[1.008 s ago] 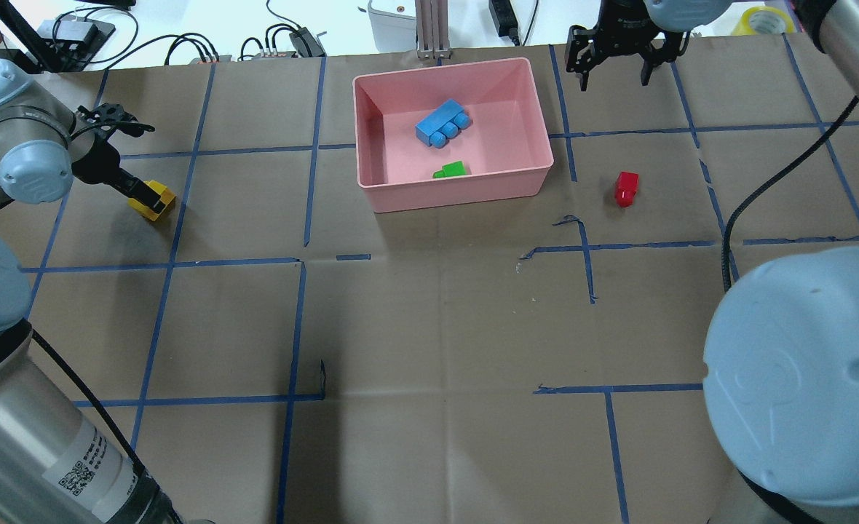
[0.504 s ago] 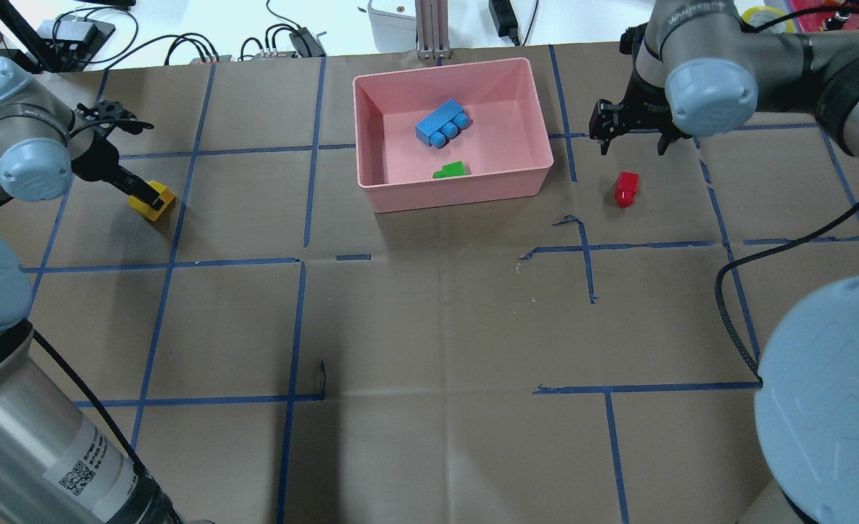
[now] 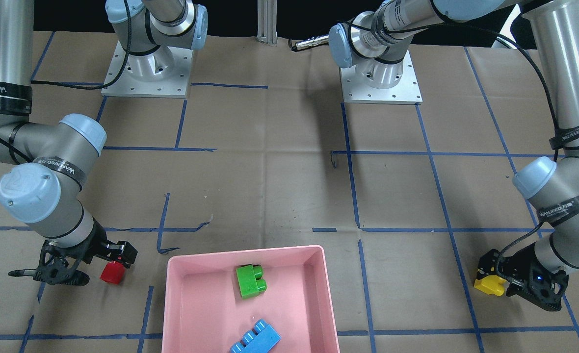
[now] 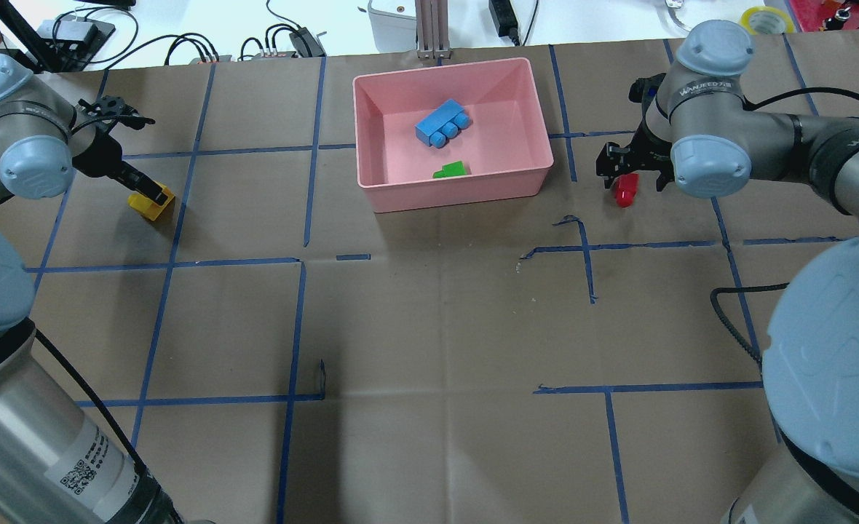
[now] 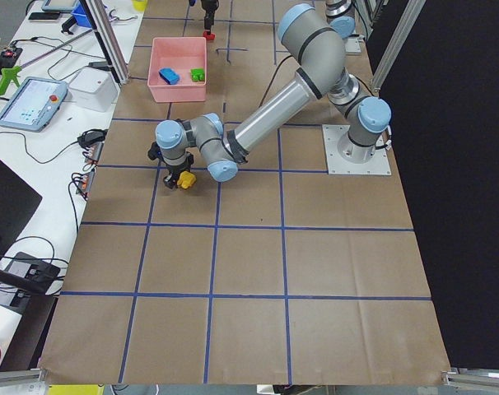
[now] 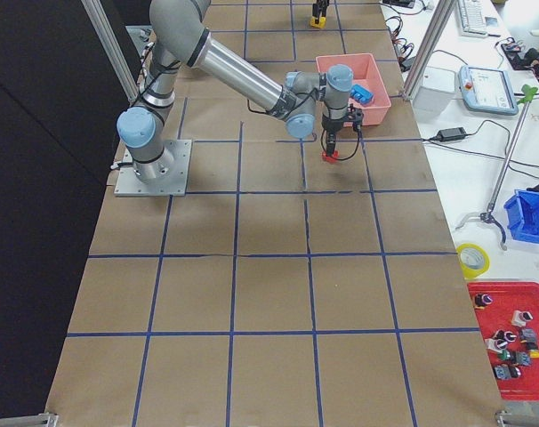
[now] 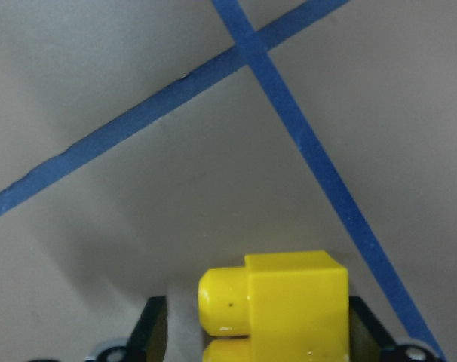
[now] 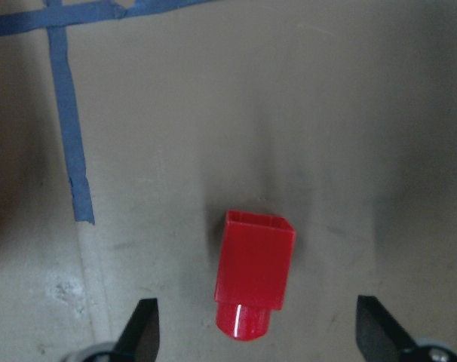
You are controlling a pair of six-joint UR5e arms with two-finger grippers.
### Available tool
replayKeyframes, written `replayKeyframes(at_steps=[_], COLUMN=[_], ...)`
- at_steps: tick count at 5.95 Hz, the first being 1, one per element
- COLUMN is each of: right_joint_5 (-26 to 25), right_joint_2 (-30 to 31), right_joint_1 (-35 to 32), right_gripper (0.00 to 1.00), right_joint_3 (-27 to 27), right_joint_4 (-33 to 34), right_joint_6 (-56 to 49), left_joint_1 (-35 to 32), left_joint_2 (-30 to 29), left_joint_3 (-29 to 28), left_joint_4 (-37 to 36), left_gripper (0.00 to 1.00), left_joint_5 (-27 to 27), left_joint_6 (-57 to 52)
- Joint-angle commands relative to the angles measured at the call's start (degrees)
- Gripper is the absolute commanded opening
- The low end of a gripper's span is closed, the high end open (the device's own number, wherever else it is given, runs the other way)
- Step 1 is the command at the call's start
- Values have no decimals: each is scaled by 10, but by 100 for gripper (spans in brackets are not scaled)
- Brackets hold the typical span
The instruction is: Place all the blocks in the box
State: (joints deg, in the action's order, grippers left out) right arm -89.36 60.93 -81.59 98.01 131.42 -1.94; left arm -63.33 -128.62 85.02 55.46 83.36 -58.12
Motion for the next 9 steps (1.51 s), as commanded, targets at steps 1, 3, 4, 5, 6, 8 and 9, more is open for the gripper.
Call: replayKeyframes(at_steps=[1, 3, 4, 5, 6, 8, 9], right_joint_5=[-1, -3, -2, -4, -1, 1, 1], right_joint_2=[-11, -23, -24, -23, -20, -19, -16], right_joint_1=[-1, -1, -1, -2, -2, -2, -2], right_gripper=[92, 89, 87, 87, 69, 31, 14], right_joint_3=[0, 0, 1, 7, 16, 19, 17], right_joint_4=[28, 59, 59, 59, 59, 58, 51], right_joint_6=[-2, -3, -2, -2, -1, -2, -2], left_joint_1=[0, 0, -1, -6, -23, -54, -93], left_joint_2=[0, 6, 11, 20, 28, 13, 7], left_joint_3=[0, -2, -15, -61, -136, -311, -344], left_joint_4=[-1, -1, 0, 19, 106, 290, 314], left_gripper=[48, 13, 0, 0, 0, 0, 0], left_joint_5=[-1, 0, 0, 2, 6, 6, 7], left_joint_6=[-2, -1, 1, 6, 30, 137, 210])
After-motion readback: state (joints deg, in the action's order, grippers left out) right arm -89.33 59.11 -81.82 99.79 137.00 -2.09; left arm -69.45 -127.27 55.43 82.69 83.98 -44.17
